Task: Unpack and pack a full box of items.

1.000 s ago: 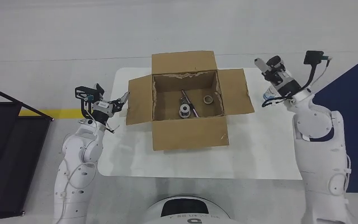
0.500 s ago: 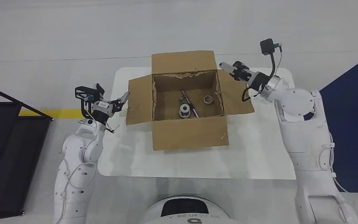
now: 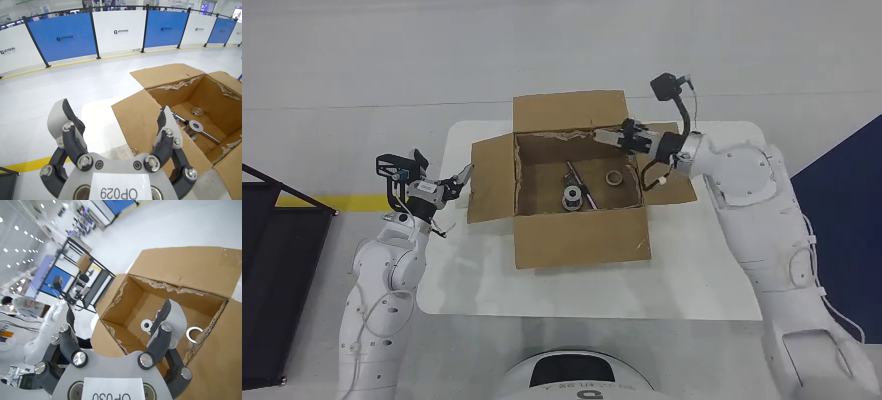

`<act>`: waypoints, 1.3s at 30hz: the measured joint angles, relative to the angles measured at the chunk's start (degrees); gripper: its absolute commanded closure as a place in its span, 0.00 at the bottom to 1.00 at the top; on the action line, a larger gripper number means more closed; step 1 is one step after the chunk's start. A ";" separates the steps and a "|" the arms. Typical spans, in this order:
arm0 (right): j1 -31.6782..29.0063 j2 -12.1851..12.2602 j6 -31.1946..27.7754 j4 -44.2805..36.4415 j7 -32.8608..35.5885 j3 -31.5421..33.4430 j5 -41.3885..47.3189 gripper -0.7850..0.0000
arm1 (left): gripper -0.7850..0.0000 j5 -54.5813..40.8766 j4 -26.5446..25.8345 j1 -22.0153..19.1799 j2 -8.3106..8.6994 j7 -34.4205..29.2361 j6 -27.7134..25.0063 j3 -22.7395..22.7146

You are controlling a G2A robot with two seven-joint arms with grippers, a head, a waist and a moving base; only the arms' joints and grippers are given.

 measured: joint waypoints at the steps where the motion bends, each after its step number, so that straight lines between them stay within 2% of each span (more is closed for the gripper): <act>1: 1.91 -0.41 0.89 1.26 0.98 -2.49 -1.22 0.00 | 0.00 0.00 0.00 0.00 0.00 0.00 0.00 0.00; 9: 10.75 -3.80 4.35 12.18 1.84 -17.16 -5.17 0.00 | 0.00 0.00 0.00 0.00 0.00 0.00 0.00 0.00; 13: 13.85 -5.59 7.27 16.61 3.77 -24.41 -11.42 0.00 | 0.00 0.00 0.00 0.00 0.00 0.00 0.00 0.00; 16: 16.11 -6.97 9.87 19.72 5.91 -28.78 -15.14 0.14 | 0.00 0.00 0.00 0.00 0.00 0.00 0.00 0.00; 18: 17.35 -7.94 10.02 21.63 6.98 -30.86 -15.30 0.31 | 0.00 0.00 0.00 0.00 0.00 0.00 0.00 0.00; 19: 17.81 -8.30 9.82 22.53 7.14 -31.51 -15.17 0.36 | 0.00 0.00 0.00 0.00 0.00 0.00 0.00 0.00; 25: 20.27 -10.71 9.06 28.02 7.74 -35.18 -14.94 0.50 | 0.00 0.00 0.00 0.00 0.00 0.00 0.00 0.00; 27: 20.77 -11.45 8.89 29.65 7.10 -36.03 -14.72 0.52 | 0.00 0.00 0.00 0.00 0.00 0.00 0.00 0.00; 35: 23.08 -15.14 10.34 36.79 5.23 -40.30 -16.31 0.51 | 0.00 0.00 0.00 0.00 0.00 0.00 0.00 0.00; 37: 23.68 -15.94 10.47 38.40 5.04 -40.89 -16.45 0.40 | 0.00 0.00 0.00 0.00 0.00 0.00 0.00 0.00; 39: 24.14 -16.57 10.44 39.58 4.79 -41.23 -16.48 0.24 | 0.00 0.00 0.00 0.00 0.00 0.00 0.00 0.00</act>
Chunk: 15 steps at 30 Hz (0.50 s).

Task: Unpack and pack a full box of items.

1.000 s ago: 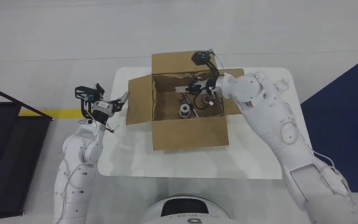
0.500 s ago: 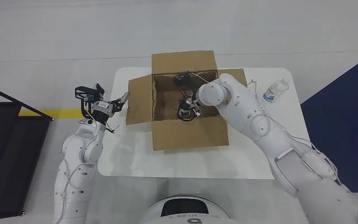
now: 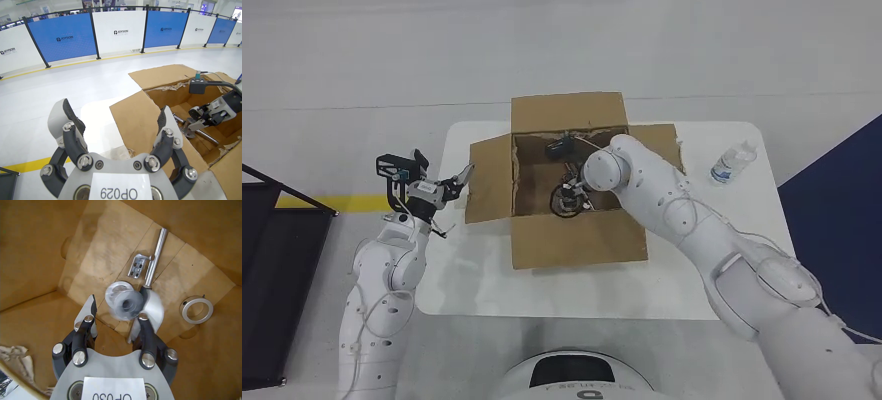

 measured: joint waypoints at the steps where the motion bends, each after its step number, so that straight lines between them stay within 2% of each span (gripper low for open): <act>1: 0.37 -0.32 -0.16 0.66 -0.24 -0.05 0.00 0.20 | 0.00 0.00 0.00 0.00 0.00 0.00 0.00 0.00; 3: 0.83 -0.71 -0.46 1.30 -0.74 0.00 0.00 0.13 | 0.00 0.00 0.00 0.00 0.00 0.00 0.00 0.00; 9: 1.18 -1.08 -0.91 1.44 -1.75 0.78 -0.65 0.00 | 0.00 0.00 0.00 0.00 0.00 0.00 0.00 0.00; 15: 1.19 -1.24 -0.55 1.68 -0.28 1.24 -1.65 0.00 | 0.00 0.00 0.00 0.00 0.00 0.00 0.00 0.00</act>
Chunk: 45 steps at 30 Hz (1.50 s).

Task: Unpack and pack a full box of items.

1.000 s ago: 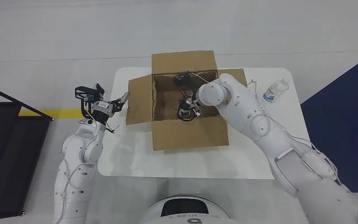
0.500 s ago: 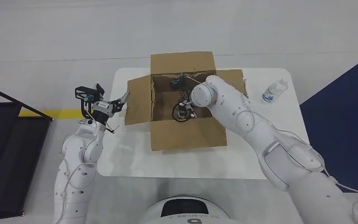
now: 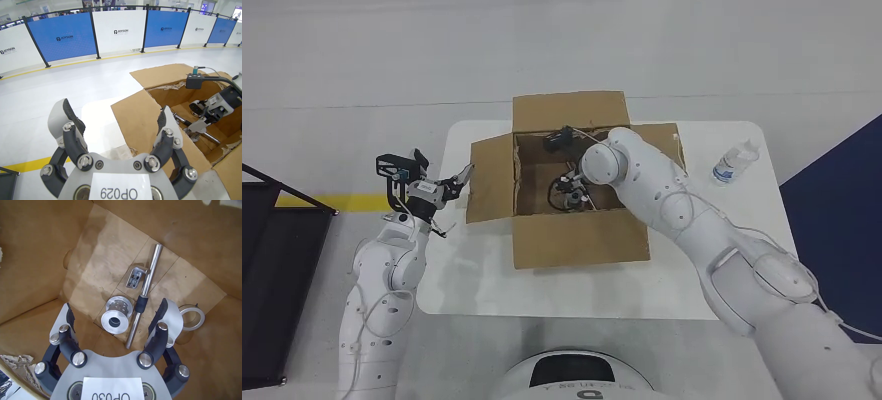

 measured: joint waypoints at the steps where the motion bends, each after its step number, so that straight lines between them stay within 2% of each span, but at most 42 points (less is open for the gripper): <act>1: 0.03 -0.07 -0.09 0.11 0.48 0.01 -0.18 0.00 | 0.00 0.00 0.00 0.00 0.00 0.00 0.00 0.00; 8: 0.41 -0.69 -1.51 1.61 4.46 -0.17 -0.26 0.02 | 0.00 0.00 0.00 0.00 0.00 0.00 0.00 0.00; 10: 0.57 -1.06 -1.79 2.45 5.39 -0.39 -0.19 0.42 | 0.00 0.00 0.00 0.00 0.00 0.00 0.00 0.00; 11: 0.66 -1.24 -1.89 2.84 5.71 -0.51 -0.18 0.51 | 0.00 0.00 0.00 0.00 0.00 0.00 0.00 0.00; 16: 1.44 -2.31 -2.56 5.67 6.33 -0.69 0.51 0.58 | 0.00 0.00 0.00 0.00 0.00 0.00 0.00 0.00; 18: 1.72 -2.66 -2.90 6.69 6.23 -0.67 0.72 0.67 | 0.00 0.00 0.00 0.00 0.00 0.00 0.00 0.00; 19: 1.90 -2.88 -3.17 7.28 6.14 -0.69 0.78 0.73 | 0.00 0.00 0.00 0.00 0.00 0.00 0.00 0.00; 20: 2.01 -3.04 -3.36 7.67 6.06 -0.72 0.79 0.91 | 0.00 0.00 0.00 0.00 0.00 0.00 0.00 0.00; 21: 2.12 -3.19 -3.56 8.01 5.96 -0.74 0.78 1.00 | 0.00 0.00 0.00 0.00 0.00 0.00 0.00 0.00; 26: 2.76 -3.20 -4.96 7.76 4.30 0.01 0.03 1.00 | 0.00 0.00 0.00 0.00 0.00 0.00 0.00 0.00; 30: 2.37 -1.66 -6.57 4.60 2.33 2.52 -0.47 1.00 | 0.00 0.00 0.00 0.00 0.00 0.00 0.00 0.00; 33: 0.85 0.47 -6.72 0.06 1.32 5.46 -1.90 1.00 | 0.00 0.00 0.00 0.00 0.00 0.00 0.00 0.00; 39: -7.45 6.81 -3.78 -17.66 -1.05 16.20 -7.61 1.00 | 0.00 0.00 0.00 0.00 0.00 0.00 0.00 0.00; 42: -16.52 10.82 -2.51 -31.99 -1.36 25.66 -11.65 1.00 | 0.00 0.00 0.00 0.00 0.00 0.00 0.00 0.00; 43: -21.17 12.28 -2.26 -38.39 -1.34 29.95 -12.96 1.00 | 0.00 0.00 0.00 0.00 0.00 0.00 0.00 0.00; 45: -28.65 14.08 -2.58 -47.69 -1.81 36.68 -13.84 1.00 | 0.00 0.00 0.00 0.00 0.00 0.00 0.00 0.00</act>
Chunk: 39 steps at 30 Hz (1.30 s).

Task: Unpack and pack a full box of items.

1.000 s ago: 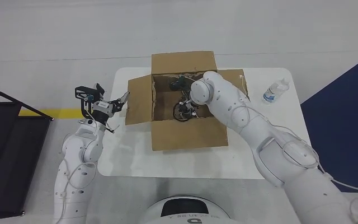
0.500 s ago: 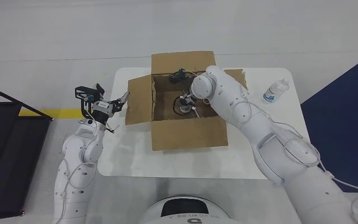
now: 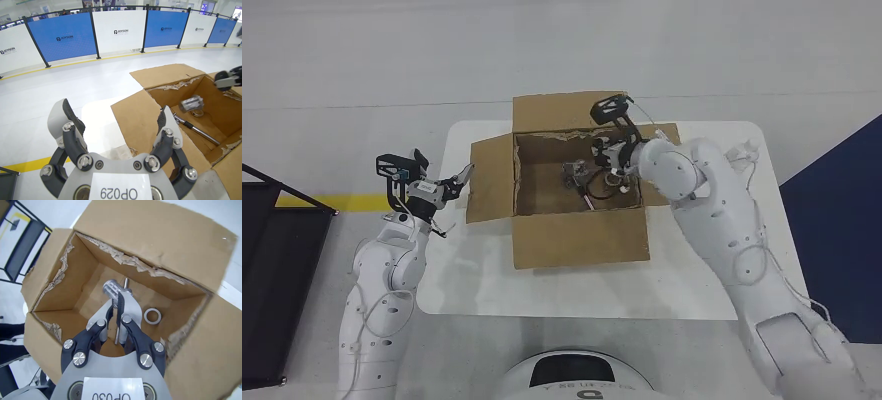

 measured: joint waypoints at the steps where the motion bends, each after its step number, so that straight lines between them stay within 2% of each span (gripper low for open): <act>1: -4.94 0.93 -0.51 -5.47 -0.87 4.46 0.03 1.00 | 0.00 0.00 0.00 0.00 0.00 0.00 0.00 0.00; 4: -15.94 2.34 -2.94 -14.94 -4.42 14.59 3.07 1.00 | 0.00 0.00 0.00 0.00 0.00 0.00 0.00 0.00; 7: -22.97 3.01 -5.07 -18.25 -5.46 21.14 5.32 1.00 | 0.00 0.00 0.00 0.00 0.00 0.00 0.00 0.00; 9: -24.61 3.22 -6.62 -18.68 -4.75 22.47 6.55 1.00 | 0.00 0.00 0.00 0.00 0.00 0.00 0.00 0.00; 12: -23.68 3.44 -7.35 -17.93 -2.71 21.75 6.37 0.97 | 0.00 0.00 0.00 0.00 0.00 0.00 0.00 0.00; 14: -21.40 3.40 -7.14 -16.51 -1.26 19.33 5.78 0.71 | 0.00 0.00 0.00 0.00 0.00 0.00 0.00 0.00; 17: -15.87 3.04 -5.90 -13.10 1.69 14.02 4.41 0.62 | 0.00 0.00 0.00 0.00 0.00 0.00 0.00 0.00; 24: 2.06 0.48 -1.52 4.53 10.06 -2.66 1.13 0.61 | 0.00 0.00 0.00 0.00 0.00 0.00 0.00 0.00; 28: 10.68 -1.77 -0.30 16.49 13.61 -11.28 1.76 0.55 | 0.00 0.00 0.00 0.00 0.00 0.00 0.00 0.00; 34: 17.40 -4.36 0.54 26.70 14.62 -18.06 3.05 0.51 | 0.00 0.00 0.00 0.00 0.00 0.00 0.00 0.00; 39: 20.15 -5.82 2.73 31.89 12.53 -20.84 2.35 0.44 | 0.00 0.00 0.00 0.00 0.00 0.00 0.00 0.00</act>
